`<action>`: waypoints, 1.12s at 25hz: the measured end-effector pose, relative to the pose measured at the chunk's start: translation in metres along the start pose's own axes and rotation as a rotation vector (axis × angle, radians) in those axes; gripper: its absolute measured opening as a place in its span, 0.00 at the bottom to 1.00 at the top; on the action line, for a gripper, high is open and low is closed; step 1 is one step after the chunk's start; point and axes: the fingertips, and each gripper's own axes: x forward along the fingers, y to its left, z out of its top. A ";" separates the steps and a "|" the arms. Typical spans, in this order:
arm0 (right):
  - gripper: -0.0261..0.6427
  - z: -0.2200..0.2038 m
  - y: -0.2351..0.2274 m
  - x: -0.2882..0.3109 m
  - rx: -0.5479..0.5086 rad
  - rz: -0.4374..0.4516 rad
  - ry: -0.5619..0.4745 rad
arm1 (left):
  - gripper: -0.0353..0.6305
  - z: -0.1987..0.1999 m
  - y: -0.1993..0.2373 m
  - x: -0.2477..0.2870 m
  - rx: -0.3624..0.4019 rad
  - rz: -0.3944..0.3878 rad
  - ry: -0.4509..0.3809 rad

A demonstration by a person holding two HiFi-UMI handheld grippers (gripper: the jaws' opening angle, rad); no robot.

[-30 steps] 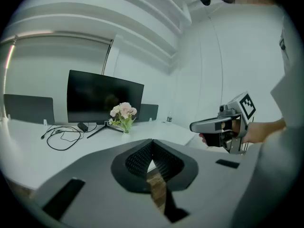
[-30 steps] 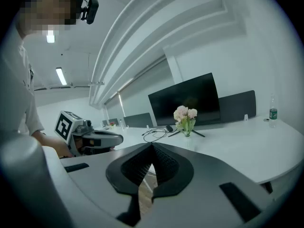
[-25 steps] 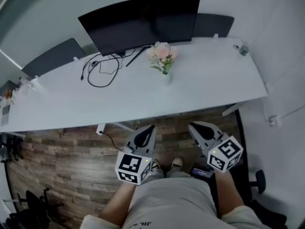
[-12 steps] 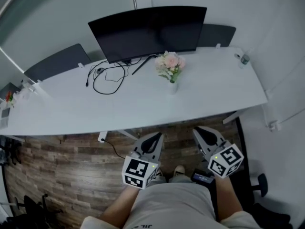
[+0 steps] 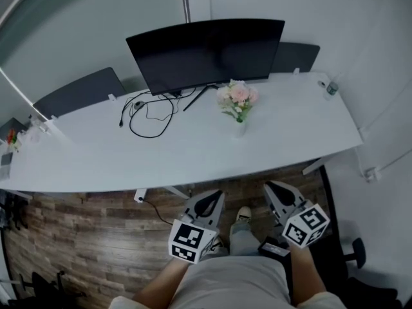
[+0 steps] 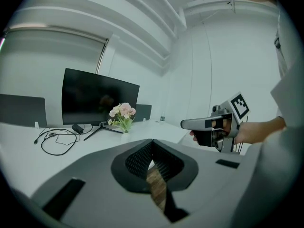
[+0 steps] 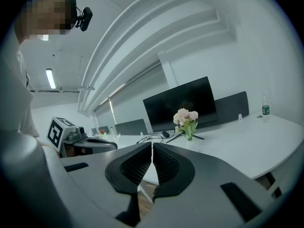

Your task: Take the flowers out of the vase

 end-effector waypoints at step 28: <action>0.09 0.063 -0.125 0.130 -0.042 0.084 0.039 | 0.06 0.054 0.089 0.144 -0.058 0.055 -0.021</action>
